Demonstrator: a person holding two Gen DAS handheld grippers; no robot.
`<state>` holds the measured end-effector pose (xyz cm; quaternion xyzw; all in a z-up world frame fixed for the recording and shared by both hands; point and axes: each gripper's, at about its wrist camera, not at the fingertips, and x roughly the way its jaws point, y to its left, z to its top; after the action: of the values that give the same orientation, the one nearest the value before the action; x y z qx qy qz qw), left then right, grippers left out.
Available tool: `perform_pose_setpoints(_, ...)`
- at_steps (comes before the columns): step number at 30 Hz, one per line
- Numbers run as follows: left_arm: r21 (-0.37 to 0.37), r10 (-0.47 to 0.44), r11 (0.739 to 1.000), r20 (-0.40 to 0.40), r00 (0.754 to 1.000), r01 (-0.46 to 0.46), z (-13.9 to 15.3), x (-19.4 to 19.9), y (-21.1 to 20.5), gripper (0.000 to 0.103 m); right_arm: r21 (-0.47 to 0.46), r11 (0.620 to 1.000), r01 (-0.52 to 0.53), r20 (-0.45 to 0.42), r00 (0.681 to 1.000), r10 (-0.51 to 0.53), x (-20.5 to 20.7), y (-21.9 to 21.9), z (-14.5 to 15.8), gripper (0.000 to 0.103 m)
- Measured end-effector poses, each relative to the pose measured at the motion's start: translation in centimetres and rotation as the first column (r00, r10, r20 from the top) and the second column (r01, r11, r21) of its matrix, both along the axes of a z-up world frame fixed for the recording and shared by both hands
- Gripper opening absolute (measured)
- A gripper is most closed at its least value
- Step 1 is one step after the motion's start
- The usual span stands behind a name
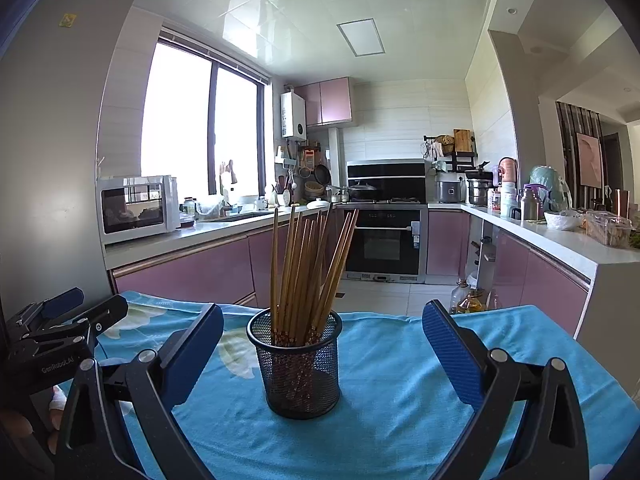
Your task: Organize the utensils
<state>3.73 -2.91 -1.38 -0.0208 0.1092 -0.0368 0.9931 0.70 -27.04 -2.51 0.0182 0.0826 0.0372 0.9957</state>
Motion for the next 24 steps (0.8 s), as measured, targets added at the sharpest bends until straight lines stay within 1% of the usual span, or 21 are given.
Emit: perform_pose_setpoints(24,0.000,0.002,1.000,-0.003,1.000,-0.002,-0.22,-0.06,-0.04,0.098,0.003,1.000,0.002,0.004,1.000,-0.002,0.23,-0.01,-0.15,0.096)
